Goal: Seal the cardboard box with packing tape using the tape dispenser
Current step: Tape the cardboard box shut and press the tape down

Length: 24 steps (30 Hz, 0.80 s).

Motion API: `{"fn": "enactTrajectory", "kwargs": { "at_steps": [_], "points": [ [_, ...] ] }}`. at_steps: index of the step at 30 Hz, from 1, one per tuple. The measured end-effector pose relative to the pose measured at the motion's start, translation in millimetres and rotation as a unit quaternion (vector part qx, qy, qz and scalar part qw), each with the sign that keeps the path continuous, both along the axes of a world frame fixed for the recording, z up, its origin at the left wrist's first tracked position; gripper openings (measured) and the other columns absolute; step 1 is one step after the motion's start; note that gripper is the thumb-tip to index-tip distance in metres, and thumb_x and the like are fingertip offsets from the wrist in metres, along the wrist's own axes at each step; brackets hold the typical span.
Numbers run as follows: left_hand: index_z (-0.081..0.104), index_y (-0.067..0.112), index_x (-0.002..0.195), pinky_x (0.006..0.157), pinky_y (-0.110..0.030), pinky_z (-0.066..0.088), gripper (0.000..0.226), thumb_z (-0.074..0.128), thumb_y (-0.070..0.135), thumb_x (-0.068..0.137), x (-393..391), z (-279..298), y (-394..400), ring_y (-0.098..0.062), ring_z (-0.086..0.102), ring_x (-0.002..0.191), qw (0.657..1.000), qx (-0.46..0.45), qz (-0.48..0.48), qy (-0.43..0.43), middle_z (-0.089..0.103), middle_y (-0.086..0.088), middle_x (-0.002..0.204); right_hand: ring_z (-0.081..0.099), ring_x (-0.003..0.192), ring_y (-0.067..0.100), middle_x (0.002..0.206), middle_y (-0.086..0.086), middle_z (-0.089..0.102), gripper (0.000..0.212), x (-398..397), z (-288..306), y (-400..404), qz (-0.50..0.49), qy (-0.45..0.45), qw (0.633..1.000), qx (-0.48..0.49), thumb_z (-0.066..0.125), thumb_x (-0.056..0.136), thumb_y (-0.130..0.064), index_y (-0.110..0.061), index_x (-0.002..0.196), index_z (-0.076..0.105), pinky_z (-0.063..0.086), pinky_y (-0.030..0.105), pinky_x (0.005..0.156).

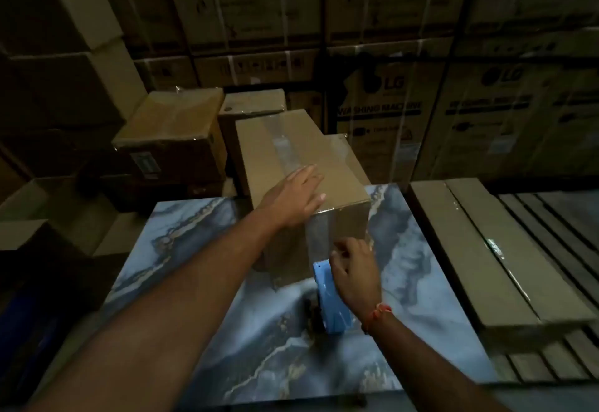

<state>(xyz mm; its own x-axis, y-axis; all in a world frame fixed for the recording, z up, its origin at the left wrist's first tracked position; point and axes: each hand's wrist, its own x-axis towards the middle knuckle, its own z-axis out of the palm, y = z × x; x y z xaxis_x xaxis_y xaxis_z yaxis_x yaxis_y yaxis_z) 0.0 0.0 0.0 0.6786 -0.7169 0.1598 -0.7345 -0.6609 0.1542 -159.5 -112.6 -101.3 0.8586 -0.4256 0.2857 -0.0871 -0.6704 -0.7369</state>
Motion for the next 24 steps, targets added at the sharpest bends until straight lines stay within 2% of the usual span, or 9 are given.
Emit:
{"fn": "enactTrajectory", "kwargs": {
  "at_steps": [5,10,15,17,21,24],
  "points": [
    [0.033,0.014,0.157,0.127,-0.044,0.020,0.059,0.035,0.045,0.107,15,-26,4,-0.031,0.022,0.156,0.996,0.056,-0.019,0.066,0.025,-0.014,0.168,0.059,0.089,0.023,0.094,0.004,0.061,0.017,-12,-37,2,-0.040,0.071,0.995,0.049,0.060,0.089,-0.026,-0.012,0.097,0.062,0.036,0.025,0.074],
    [0.021,0.021,0.162,0.126,-0.050,0.013,0.062,0.029,0.049,0.108,24,-37,-1,-0.029,0.010,0.159,0.995,0.057,-0.003,0.082,0.013,-0.007,0.172,0.060,0.090,0.023,0.098,0.008,0.062,0.034,-25,-66,-3,-0.070,0.107,0.986,0.109,0.067,0.087,-0.035,-0.009,0.107,0.060,0.050,0.037,0.080],
    [0.019,0.025,0.162,0.127,-0.051,0.008,0.063,0.029,0.053,0.106,48,-34,-15,-0.028,0.007,0.159,0.993,0.061,0.014,0.096,0.009,-0.006,0.173,0.066,0.069,0.021,0.076,0.006,0.067,0.036,-38,-86,-10,-0.021,0.145,0.976,0.161,0.067,0.090,-0.041,-0.028,0.114,0.043,0.052,0.034,0.060],
    [0.017,0.028,0.162,0.127,-0.053,0.007,0.065,0.029,0.057,0.105,56,-35,-21,-0.027,0.005,0.159,0.993,0.075,0.025,0.088,0.006,-0.004,0.173,0.067,0.063,0.017,0.071,0.007,0.068,0.038,-38,-88,-13,0.007,0.151,0.975,0.160,0.064,0.092,-0.041,-0.030,0.120,0.039,0.053,0.036,0.058],
    [0.012,0.033,0.162,0.126,-0.055,0.005,0.068,0.029,0.061,0.103,67,-37,-30,-0.026,0.002,0.160,0.993,0.082,0.031,0.081,0.003,-0.001,0.173,0.063,0.057,0.005,0.066,-0.003,0.064,0.043,-35,-87,-16,0.051,0.146,0.971,0.184,0.062,0.095,-0.036,-0.029,0.128,0.035,0.045,0.017,0.050],
    [0.009,0.036,0.162,0.127,-0.056,0.005,0.069,0.026,0.064,0.101,70,-42,-32,-0.025,0.001,0.160,0.993,0.086,0.037,0.076,0.001,0.001,0.173,0.061,0.056,0.000,0.063,-0.008,0.059,0.043,-32,-91,-20,0.076,0.136,0.965,0.210,0.062,0.096,-0.032,-0.028,0.130,0.035,0.042,0.014,0.052]
  ]
}}
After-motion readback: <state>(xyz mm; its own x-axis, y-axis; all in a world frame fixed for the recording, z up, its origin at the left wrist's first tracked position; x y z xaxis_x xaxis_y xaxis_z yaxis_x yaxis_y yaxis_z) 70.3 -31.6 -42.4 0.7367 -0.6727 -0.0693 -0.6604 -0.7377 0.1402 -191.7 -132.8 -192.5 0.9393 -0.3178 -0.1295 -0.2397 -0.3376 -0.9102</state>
